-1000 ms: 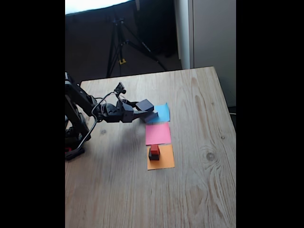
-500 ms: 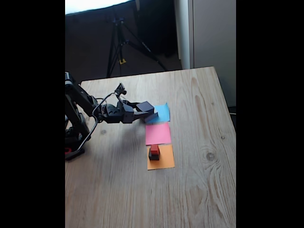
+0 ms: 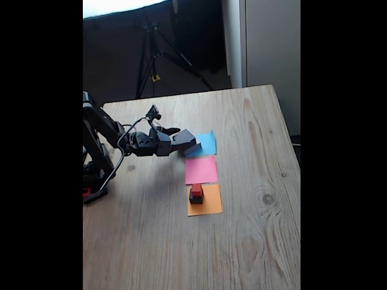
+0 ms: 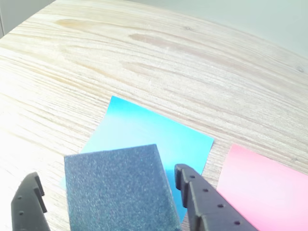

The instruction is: Tower of hanoi

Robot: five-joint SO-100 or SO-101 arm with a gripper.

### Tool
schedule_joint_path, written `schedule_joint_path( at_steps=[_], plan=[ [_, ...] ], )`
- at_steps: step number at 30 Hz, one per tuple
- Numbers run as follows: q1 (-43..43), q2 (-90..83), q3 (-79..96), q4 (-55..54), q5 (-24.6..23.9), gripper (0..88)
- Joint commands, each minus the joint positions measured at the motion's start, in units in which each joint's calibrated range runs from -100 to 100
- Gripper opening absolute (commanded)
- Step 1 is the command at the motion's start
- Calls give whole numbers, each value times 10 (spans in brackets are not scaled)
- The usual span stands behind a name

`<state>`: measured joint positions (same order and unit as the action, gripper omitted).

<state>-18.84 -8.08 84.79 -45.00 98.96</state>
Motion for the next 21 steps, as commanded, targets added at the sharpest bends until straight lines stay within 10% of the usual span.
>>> schedule_joint_path(
  at_steps=[1, 8, 12, 21],
  plan=[
    [0, -61, -23, 20, -28, 346],
    [0, -158, -80, 165, -115, 305],
    [3, -222, -116, 291, -155, 3],
    [11, -348, -232, 666, -174, 2]
  ],
)
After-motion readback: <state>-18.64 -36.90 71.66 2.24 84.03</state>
